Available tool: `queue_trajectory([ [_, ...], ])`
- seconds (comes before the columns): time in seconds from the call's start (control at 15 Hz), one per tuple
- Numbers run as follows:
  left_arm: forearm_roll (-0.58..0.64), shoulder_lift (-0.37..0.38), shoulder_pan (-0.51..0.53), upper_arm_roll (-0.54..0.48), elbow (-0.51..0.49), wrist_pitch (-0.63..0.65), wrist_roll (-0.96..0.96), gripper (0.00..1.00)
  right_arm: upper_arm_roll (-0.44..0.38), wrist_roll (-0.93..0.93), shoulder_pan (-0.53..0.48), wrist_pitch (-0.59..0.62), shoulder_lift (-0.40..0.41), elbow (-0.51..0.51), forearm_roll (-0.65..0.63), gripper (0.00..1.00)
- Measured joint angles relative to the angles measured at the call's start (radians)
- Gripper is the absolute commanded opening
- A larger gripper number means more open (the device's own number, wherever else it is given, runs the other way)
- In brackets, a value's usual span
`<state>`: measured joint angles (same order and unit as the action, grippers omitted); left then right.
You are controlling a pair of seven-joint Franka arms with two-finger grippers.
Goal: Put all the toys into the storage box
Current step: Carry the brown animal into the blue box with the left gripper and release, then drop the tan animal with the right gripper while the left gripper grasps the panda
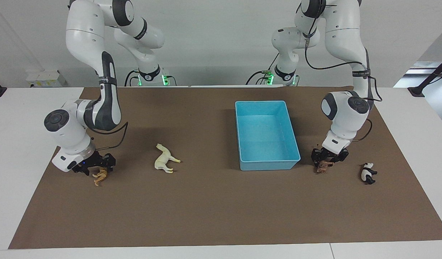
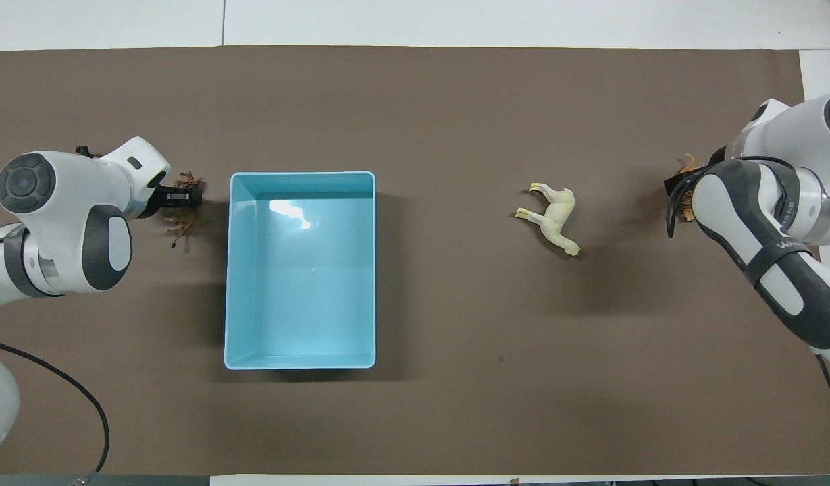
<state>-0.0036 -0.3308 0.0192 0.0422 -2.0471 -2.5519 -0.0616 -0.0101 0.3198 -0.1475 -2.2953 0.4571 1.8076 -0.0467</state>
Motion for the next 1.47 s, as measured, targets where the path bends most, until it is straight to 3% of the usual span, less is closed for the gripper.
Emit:
queue_trajectory([
  [0.13, 0.0, 0.0, 0.001, -0.003, 0.028, 0.056, 0.003, 0.0, 0.0, 0.0, 0.0, -0.005, 0.001, 0.008, 0.0, 0.05],
  [0.2, 0.0, 0.0, 0.001, -0.004, 0.06, 0.116, 0.004, 0.0, 0.0, 0.0, 0.0, -0.005, 0.001, 0.009, 0.0, 0.0],
  [0.53, 0.006, 0.054, -0.023, 0.01, 0.295, 0.467, 0.114, 0.0, 0.0, 0.0, -0.002, -0.005, 0.0, 0.011, 0.0, 0.0],
  [0.8, 0.01, 0.148, -0.202, 0.02, 0.38, 0.653, 0.43, 0.0, 0.0, 0.0, -0.001, 0.055, -0.012, -0.03, 0.0, 0.0],
  [0.87, 0.013, 0.157, -0.253, 0.021, 0.379, 0.67, 0.498, 0.56, 0.0, 0.0, -0.001, 0.11, -0.025, -0.063, 0.0, 0.0],
  [0.93, 0.015, 0.16, -0.297, 0.022, 0.378, 0.682, 0.548, 1.0, 0.0, 0.0, -0.001, 0.179, -0.045, -0.102, 0.0, 0.0],
  [1.27, 0.017, 0.159, -0.365, 0.018, 0.358, 0.711, 0.597, 1.0, 0.003, -0.097, 0.047, 0.554, -0.192, -0.299, 0.0, 0.0],
  [1.47, 0.032, 0.161, -0.346, -0.002, 0.358, 0.71, 0.556, 1.0, 0.008, -0.262, 0.145, 0.672, -0.23, -0.38, 0.002, 0.0],
])
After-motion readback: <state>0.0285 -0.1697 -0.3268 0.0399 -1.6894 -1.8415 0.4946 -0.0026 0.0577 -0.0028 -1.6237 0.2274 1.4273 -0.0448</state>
